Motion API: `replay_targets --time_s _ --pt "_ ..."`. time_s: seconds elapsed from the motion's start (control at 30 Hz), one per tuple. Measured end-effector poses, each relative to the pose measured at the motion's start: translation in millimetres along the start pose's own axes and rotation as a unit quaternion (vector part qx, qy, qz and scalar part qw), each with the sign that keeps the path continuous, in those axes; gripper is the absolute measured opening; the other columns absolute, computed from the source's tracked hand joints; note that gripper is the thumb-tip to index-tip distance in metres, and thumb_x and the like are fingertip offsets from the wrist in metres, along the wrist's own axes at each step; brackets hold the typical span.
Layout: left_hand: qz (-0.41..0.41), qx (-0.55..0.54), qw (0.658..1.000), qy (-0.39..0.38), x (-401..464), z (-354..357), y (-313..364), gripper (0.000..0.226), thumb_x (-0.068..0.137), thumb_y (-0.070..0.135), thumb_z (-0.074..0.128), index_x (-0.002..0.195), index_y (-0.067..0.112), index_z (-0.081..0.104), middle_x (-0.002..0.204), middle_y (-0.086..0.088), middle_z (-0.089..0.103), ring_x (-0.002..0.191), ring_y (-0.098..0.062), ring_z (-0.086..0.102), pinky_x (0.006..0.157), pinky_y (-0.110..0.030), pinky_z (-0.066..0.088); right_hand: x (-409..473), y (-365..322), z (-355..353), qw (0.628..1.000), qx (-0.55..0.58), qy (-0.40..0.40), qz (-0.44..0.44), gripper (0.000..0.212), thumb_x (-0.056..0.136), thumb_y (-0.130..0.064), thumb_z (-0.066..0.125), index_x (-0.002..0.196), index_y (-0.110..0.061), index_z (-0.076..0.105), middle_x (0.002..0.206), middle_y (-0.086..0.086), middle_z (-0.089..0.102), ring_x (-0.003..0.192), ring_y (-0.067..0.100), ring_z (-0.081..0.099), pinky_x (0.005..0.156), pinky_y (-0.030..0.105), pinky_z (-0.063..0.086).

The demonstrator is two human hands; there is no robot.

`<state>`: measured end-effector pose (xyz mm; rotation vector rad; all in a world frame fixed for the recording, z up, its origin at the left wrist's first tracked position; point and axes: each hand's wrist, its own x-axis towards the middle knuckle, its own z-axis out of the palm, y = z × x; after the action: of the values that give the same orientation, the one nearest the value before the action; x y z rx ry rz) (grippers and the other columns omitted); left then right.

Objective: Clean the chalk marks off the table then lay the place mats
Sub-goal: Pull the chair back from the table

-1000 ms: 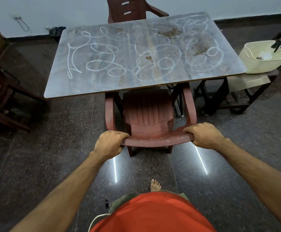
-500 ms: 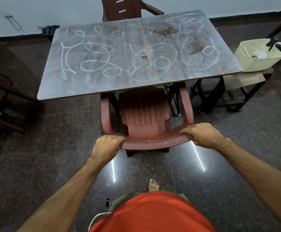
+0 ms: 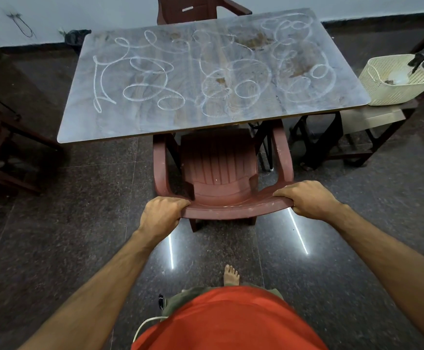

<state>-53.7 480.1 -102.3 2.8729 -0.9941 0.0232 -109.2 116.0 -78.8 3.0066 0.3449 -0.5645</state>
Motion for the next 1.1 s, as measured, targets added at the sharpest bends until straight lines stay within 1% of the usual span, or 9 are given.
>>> replay_targets --time_s 0.2,0.3,0.4,0.47,0.57,0.7,0.83,0.97,1.1 --pt "-0.018 0.002 1.000 0.003 0 4 -1 0.040 0.054 0.004 0.087 0.088 0.024 0.077 0.077 0.009 0.075 0.066 -0.017 0.072 0.056 -0.029 0.057 -1 -4 -5 1.000 0.020 0.006 0.013 0.043 0.090 -0.024 0.058 0.131 -0.039 0.058 0.126 -0.019 0.064 0.116 0.008 0.060 0.088 0.026 0.045" --pt "-0.036 -0.007 0.999 -0.004 -2 6 0 0.039 0.059 0.005 0.082 0.093 0.023 0.077 0.083 0.006 0.076 0.074 -0.018 0.073 0.068 -0.032 0.058 2 -4 -5 0.999 0.034 -0.002 0.006 0.034 0.089 -0.044 0.059 0.123 -0.042 0.061 0.119 -0.020 0.066 0.108 0.007 0.062 0.086 0.027 0.045" --pt "-0.046 -0.016 0.999 -0.025 -1 9 -1 0.042 0.069 0.014 0.075 0.111 0.022 0.072 0.104 0.006 0.074 0.096 -0.018 0.070 0.086 -0.036 0.053 10 -5 -10 0.994 0.046 -0.094 -0.003 0.066 0.079 -0.073 0.058 0.134 -0.037 0.054 0.129 -0.017 0.061 0.115 0.008 0.058 0.095 0.031 0.047" --pt "-0.047 -0.033 0.997 -0.042 -4 11 -4 0.053 0.078 0.031 0.069 0.129 0.024 0.060 0.128 0.008 0.064 0.119 -0.014 0.059 0.100 -0.036 0.045 16 -15 -22 0.978 0.135 -0.162 0.003 0.096 0.069 -0.086 0.056 0.147 -0.032 0.040 0.146 -0.012 0.048 0.132 0.012 0.047 0.109 0.037 0.039" --pt "-0.044 -0.089 0.994 -0.033 -19 9 -15 0.074 0.085 0.060 0.056 0.147 0.022 0.040 0.150 0.006 0.043 0.139 -0.012 0.039 0.112 -0.033 0.029 33 -50 -39 0.946 0.268 -0.184 -0.006 0.108 0.063 -0.096 0.044 0.152 -0.035 0.032 0.159 -0.006 0.031 0.144 0.016 0.032 0.118 0.041 0.026" --pt "-0.066 -0.151 0.985 -0.057 -44 0 -39 0.093 0.085 0.078 0.037 0.156 0.022 0.017 0.162 0.004 0.018 0.148 -0.009 0.017 0.119 -0.033 0.017 67 -110 -50 0.958 0.268 -0.094 -0.034 0.091 0.081 -0.084 0.032 0.150 -0.025 0.038 0.156 -0.001 0.037 0.140 0.017 0.036 0.117 0.040 0.028" --pt "-0.159 -0.160 0.974 -0.034 -72 -10 -79 0.094 0.085 0.079 0.023 0.156 0.019 0.015 0.163 0.002 0.014 0.150 -0.011 0.014 0.121 -0.038 0.018 106 -169 -52 0.970 0.235 0.032 -0.053 0.075 0.094 -0.068 0.032 0.144 -0.014 0.047 0.145 0.004 0.050 0.133 0.020 0.046 0.111 0.041 0.036" --pt "-0.221 -0.146 0.964 -0.017 -99 -25 -123 0.097 0.083 0.079 0.015 0.155 0.016 0.018 0.163 0.000 0.018 0.149 -0.014 0.016 0.121 -0.039 0.020 136 -216 -59 0.971 0.223 0.056 -0.067 0.068 0.097 -0.062 0.037 0.141 -0.011 0.048 0.141 0.007 0.053 0.131 0.023 0.047 0.109 0.045 0.038" --pt "-0.251 -0.133 0.958 -0.035 -124 -35 -164 0.097 0.083 0.079 0.014 0.156 0.015 0.016 0.163 -0.002 0.017 0.150 -0.016 0.015 0.121 -0.040 0.018 159 -255 -67 0.975 0.211 0.029 -0.065 0.065 0.098 -0.061 0.035 0.133 -0.009 0.052 0.133 0.010 0.057 0.121 0.027 0.052 0.104 0.045 0.040"
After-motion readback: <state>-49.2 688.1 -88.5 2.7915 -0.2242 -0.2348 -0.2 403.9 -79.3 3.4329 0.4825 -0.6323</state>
